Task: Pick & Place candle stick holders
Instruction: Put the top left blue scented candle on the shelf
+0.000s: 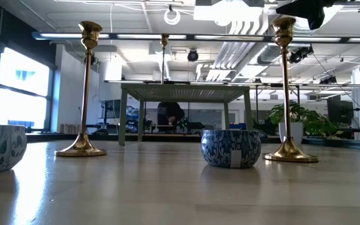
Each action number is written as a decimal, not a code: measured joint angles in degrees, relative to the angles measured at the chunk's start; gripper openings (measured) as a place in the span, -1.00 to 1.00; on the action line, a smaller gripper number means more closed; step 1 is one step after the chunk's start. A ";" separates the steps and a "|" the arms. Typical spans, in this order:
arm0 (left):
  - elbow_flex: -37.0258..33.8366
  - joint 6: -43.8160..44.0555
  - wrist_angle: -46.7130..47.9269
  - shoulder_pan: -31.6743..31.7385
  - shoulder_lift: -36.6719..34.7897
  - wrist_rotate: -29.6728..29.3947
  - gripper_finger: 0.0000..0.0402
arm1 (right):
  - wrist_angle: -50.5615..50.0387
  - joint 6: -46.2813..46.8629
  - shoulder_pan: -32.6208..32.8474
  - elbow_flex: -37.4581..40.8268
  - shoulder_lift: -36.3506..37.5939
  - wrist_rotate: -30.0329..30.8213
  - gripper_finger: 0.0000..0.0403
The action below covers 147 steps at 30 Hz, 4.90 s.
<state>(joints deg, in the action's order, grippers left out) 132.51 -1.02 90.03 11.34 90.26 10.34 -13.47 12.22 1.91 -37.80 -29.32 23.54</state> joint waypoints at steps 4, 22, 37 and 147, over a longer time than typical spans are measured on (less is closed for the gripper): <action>-0.02 0.00 -0.01 -5.23 0.02 -0.17 -0.35 | -0.12 1.40 0.00 0.00 0.00 -0.16 -0.10; -12.93 25.96 0.04 -25.14 -2.77 -5.54 -0.35 | -2.61 4.93 0.02 0.00 -0.02 -6.39 -0.10; -29.71 42.23 -0.07 -40.55 -9.45 -6.44 -0.35 | -4.50 4.38 0.02 0.00 -3.29 -6.15 -0.10; -78.69 25.27 -33.80 -55.24 -8.24 -3.76 0.98 | -4.72 11.99 0.01 0.04 -6.34 -10.66 -0.10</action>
<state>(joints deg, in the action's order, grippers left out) 53.82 24.25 56.24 -43.90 82.02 6.59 -18.20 24.21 1.92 -37.76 -35.66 12.88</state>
